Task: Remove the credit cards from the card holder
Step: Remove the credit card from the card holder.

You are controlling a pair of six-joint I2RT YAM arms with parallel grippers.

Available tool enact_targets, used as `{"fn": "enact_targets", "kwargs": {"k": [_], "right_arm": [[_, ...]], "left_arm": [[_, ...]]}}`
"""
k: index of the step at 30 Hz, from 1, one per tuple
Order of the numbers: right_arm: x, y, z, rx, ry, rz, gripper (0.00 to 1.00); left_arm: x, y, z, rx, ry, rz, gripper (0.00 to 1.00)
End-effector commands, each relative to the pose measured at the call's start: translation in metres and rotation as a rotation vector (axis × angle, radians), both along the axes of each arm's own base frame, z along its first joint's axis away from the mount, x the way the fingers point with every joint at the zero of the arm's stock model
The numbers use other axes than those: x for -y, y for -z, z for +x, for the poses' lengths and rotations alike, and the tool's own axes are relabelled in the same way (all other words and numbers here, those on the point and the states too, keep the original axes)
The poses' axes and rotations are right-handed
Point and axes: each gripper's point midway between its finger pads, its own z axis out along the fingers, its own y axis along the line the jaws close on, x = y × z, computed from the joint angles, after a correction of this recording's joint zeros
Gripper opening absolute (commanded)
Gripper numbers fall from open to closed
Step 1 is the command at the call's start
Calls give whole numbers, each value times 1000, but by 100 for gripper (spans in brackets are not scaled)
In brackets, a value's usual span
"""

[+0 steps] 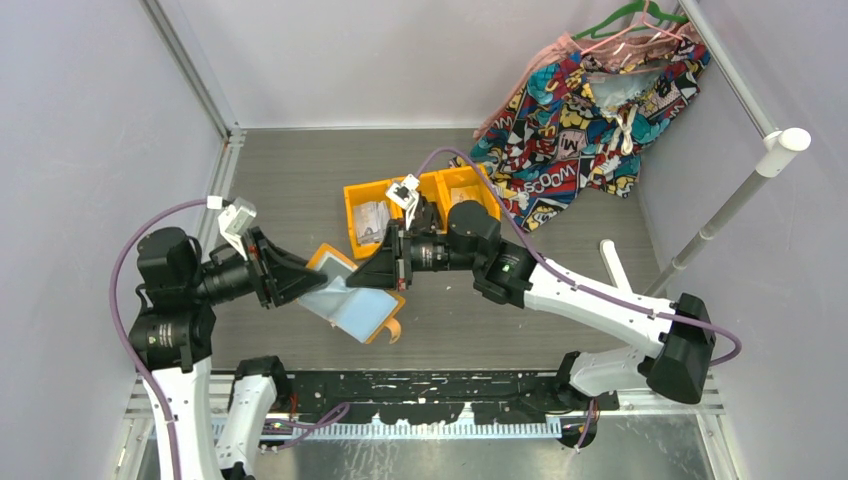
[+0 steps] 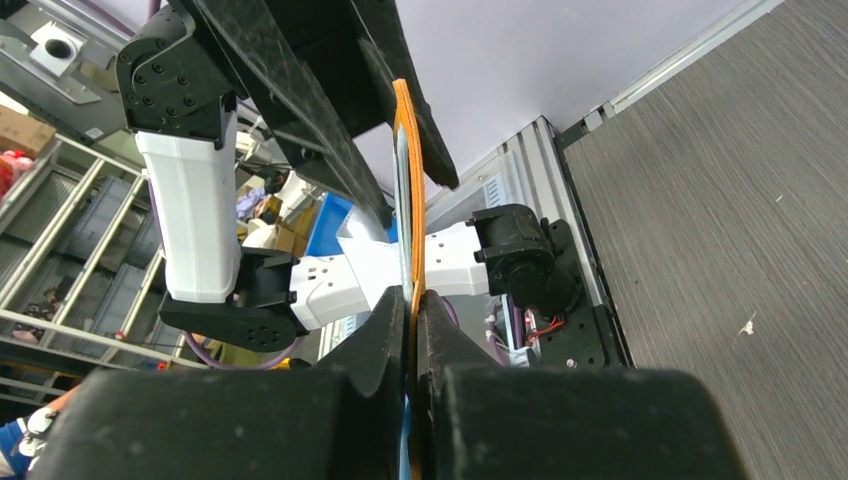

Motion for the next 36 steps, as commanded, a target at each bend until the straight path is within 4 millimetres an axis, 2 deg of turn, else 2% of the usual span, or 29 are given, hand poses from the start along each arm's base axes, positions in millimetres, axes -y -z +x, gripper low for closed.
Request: {"fn": "enact_targets", "kwargs": {"k": [1,3,4,5,7,8,9,11,12,14,16,21,26,33,35,36], "right_arm": [[-2,-45,-7,99,-25,109,5],[-3,-47,-9,106,-33,112,5],[-2,-47,-11,114,-41,113,6],[-2,-47,-12,118,-44,111,13],[2,-47,-13,132,-39,104,41],[5,-49,-12,146,-26,105,52],[9,-51,-7,159,13,99,63],[16,-56,8,199,121,86,96],[21,-61,16,217,176,86,99],[23,-63,30,230,258,64,99],[21,-57,42,233,310,8,100],[4,-43,50,261,369,-85,99],[-12,-35,43,310,357,-145,99],[-18,-20,18,310,215,-131,99],[-19,-19,7,297,153,-118,92],[-19,-20,1,284,123,-109,85]], "left_arm": [[5,2,-23,7,81,14,34],[7,4,-28,-17,116,3,33],[7,4,-28,-19,123,2,27],[7,2,-27,-18,125,3,20],[7,-2,-25,-2,125,8,10],[6,-4,-24,14,122,13,6],[6,-5,-23,36,116,23,3],[4,-7,-22,108,89,60,1],[1,-8,-19,162,66,91,0],[-3,-10,-14,246,16,138,0],[-7,-11,-11,302,-10,170,0],[-17,-9,-1,410,-77,261,0],[-20,-11,2,430,-103,274,0],[-3,-28,-14,324,10,147,0],[3,-35,-20,253,60,82,0],[5,-38,-22,220,85,52,0]]}}
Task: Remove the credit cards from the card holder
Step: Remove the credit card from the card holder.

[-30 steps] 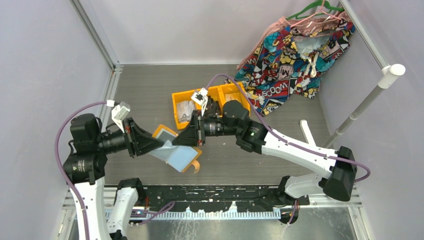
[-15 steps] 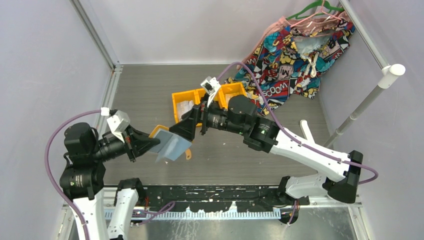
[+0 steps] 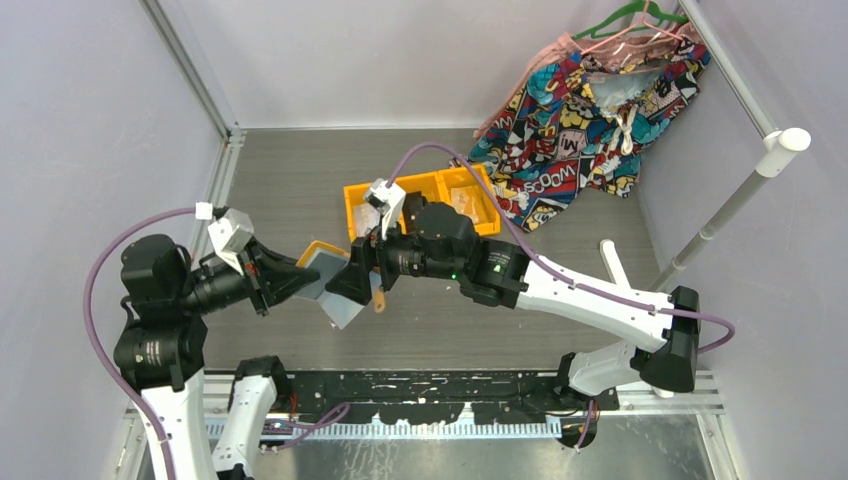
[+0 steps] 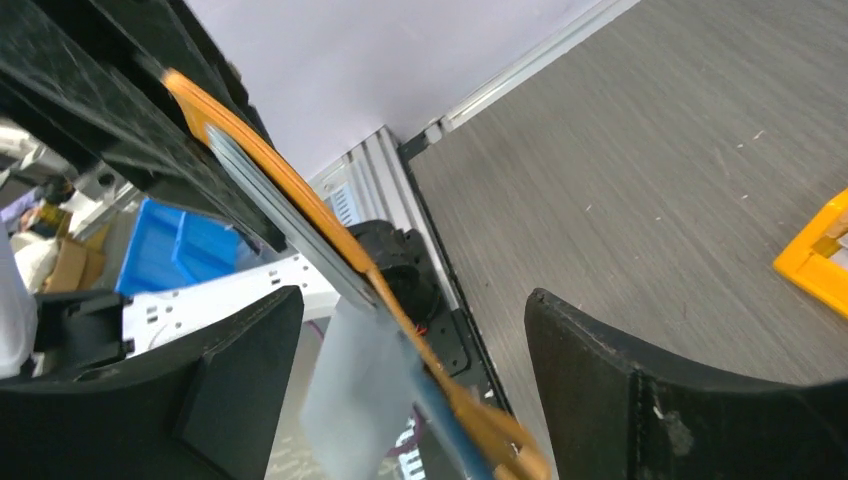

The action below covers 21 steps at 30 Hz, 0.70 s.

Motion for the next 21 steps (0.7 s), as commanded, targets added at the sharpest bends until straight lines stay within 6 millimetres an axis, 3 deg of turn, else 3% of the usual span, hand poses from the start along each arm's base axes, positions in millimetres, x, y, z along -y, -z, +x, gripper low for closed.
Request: {"fn": "enact_targets", "kwargs": {"k": [1,5,9,10,12,14,18,21], "right_arm": [[1,-26,-28,1,-149,96,77],[5,-38,-41,-36,-217,182,50],[14,-42,-39,-71,-213,215,17],[16,-41,-38,-81,-210,212,14],[19,-39,-35,-91,-204,213,12],[22,-40,-33,-92,-196,222,10],[28,-42,-25,-97,-167,223,7],[29,-43,-25,-97,-172,216,5]], "left_arm": [[16,-32,-18,-85,151,-128,1],[19,-38,-20,-137,178,-170,2],[20,-41,-22,-165,185,-194,9],[20,-42,-22,-170,185,-197,14],[20,-43,-22,-177,187,-200,42],[20,-42,-22,-184,193,-199,55],[21,-40,-25,-181,200,-193,59],[19,-36,-21,-154,166,-174,54]]}}
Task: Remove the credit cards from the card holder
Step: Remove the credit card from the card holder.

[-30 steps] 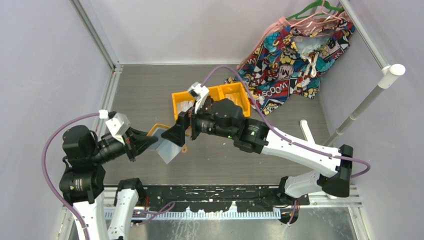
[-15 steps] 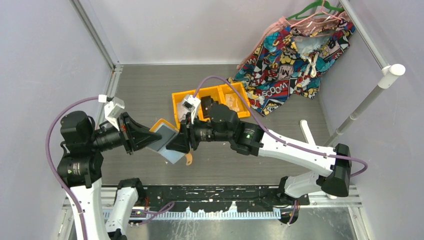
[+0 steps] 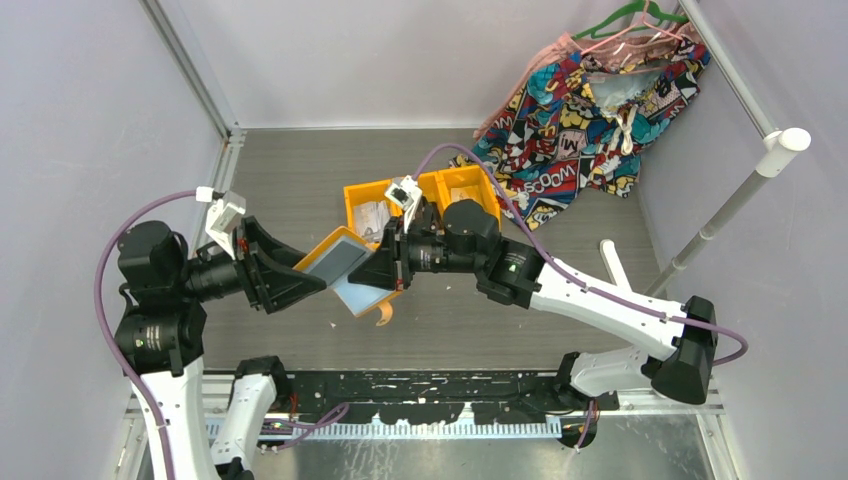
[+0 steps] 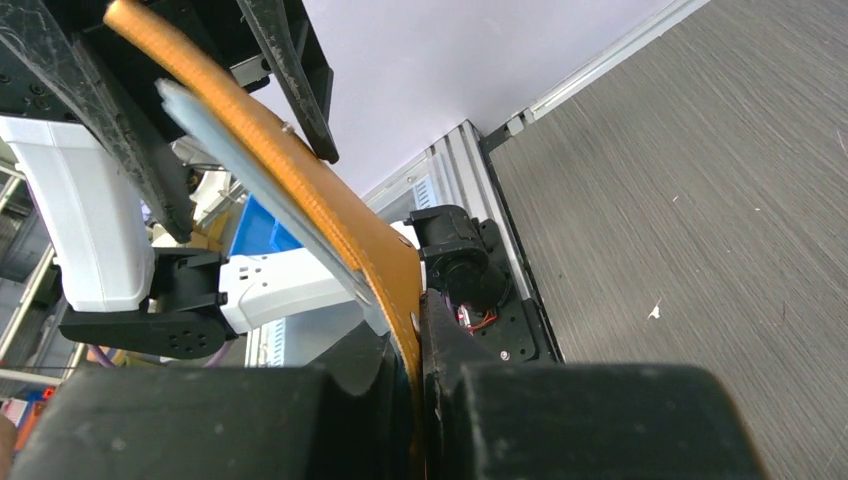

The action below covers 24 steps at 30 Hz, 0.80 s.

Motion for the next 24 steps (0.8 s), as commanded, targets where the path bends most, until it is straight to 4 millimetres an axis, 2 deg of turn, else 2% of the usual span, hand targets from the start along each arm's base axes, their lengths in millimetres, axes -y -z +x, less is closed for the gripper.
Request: {"fn": "enact_targets", "kwargs": {"k": [1,8,16,24], "right_arm": [[9,-38,-7,36,-24,99,5],[8,-31,-7,36,-30,72,5],[8,-32,-8,42,-35,62,4],[5,-36,-14,36,-66,71,2]], "left_arm": [[-1,-5,-1,67,-11,20,51],[1,-9,-2,46,12,4,43],[3,-10,-8,8,53,-23,50],[-3,2,5,90,-64,27,46]]}}
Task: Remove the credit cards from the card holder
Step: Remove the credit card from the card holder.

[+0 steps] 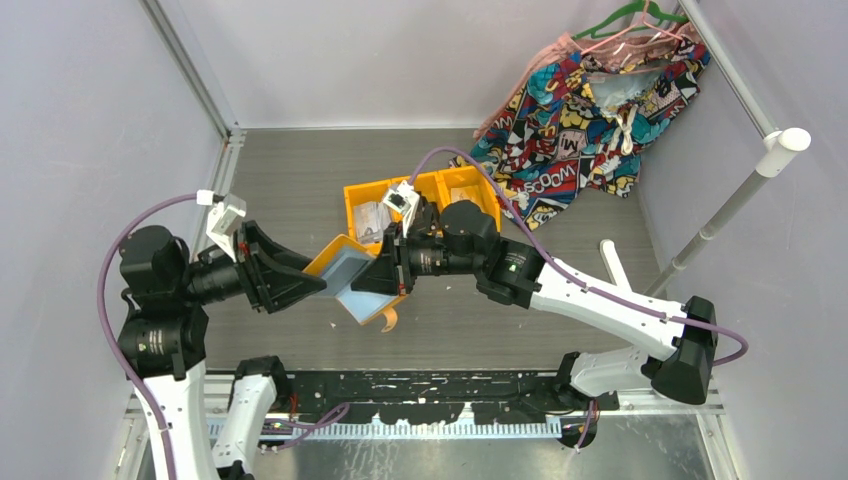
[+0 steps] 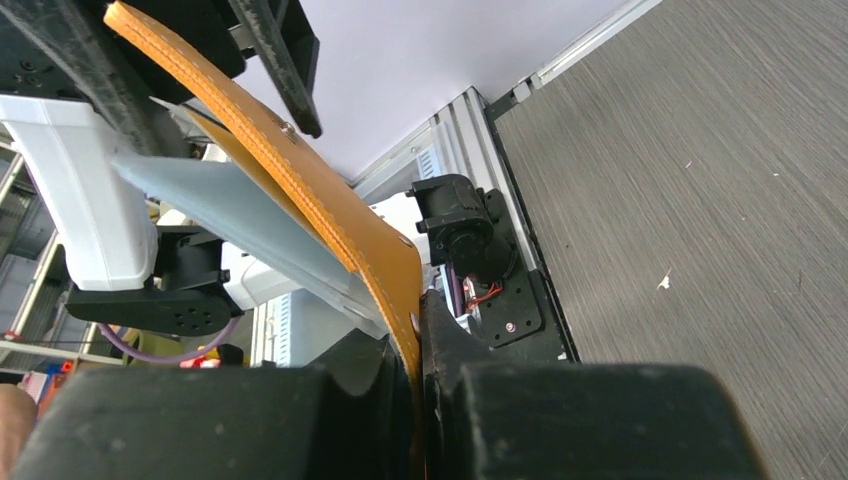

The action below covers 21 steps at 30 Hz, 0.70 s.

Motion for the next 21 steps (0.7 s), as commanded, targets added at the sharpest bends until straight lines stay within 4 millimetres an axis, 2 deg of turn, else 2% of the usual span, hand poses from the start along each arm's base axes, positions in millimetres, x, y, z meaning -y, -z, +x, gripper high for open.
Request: {"fn": "enact_targets", "kwargs": {"k": [1,7,12,17,21], "right_arm": [[0,-48,-10,60,-42,119,2],[-2,-46,-12,61,-49,112,1],[-3,-46,-11,62,-50,109,1],[-3,-45,-11,64,-47,105,1],[-3,-43,-10,65,-43,101,1]], "left_arm": [[-5,2,9,111,-88,46,45],[-7,4,14,116,-109,57,42],[-6,5,11,120,-98,55,42],[-1,-3,3,45,-33,7,49],[2,-11,-6,51,3,-10,56]]}}
